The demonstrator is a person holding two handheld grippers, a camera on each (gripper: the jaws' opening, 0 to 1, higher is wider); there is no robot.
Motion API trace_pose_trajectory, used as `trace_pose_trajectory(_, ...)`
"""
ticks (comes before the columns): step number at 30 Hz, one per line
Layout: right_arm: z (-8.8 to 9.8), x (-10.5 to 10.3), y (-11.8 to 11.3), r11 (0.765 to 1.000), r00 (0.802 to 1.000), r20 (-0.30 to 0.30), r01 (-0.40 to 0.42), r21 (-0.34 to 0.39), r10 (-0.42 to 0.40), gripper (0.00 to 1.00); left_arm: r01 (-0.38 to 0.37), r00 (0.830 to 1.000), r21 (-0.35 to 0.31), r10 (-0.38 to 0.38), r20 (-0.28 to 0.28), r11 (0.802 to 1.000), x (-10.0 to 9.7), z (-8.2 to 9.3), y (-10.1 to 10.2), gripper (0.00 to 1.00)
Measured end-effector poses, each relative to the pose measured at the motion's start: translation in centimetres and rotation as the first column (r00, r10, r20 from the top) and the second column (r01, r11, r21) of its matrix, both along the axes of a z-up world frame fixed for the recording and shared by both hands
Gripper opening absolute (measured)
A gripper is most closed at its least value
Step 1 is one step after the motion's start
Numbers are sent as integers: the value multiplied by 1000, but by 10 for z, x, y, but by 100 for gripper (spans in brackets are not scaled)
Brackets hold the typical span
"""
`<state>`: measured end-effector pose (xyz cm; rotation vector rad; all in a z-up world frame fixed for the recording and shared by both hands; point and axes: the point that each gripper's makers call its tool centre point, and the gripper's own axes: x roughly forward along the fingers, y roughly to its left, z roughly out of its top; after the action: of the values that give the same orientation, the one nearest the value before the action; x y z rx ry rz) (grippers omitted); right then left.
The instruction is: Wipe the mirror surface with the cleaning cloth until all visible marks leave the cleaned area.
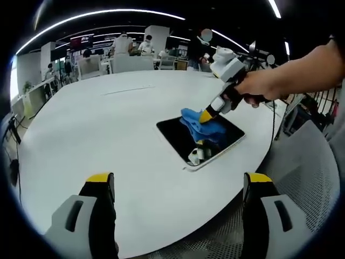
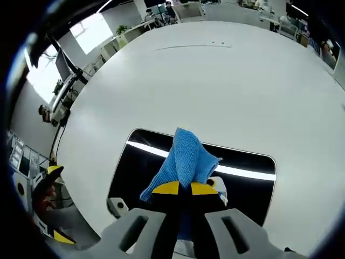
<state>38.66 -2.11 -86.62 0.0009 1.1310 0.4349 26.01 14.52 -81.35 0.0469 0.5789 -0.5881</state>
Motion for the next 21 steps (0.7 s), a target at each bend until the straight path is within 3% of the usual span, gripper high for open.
trace_pose_trajectory(6,0,11,0,999,999,-13,34,30,-34,0,5,1000,8,-5,-6,1000,-1,-1,0,99)
trace_pose_trajectory(21,1,28,6,1000,1000,19,-21,-5,21,0,8,1000,19,-8,-6,1000,0,-2,-1,99)
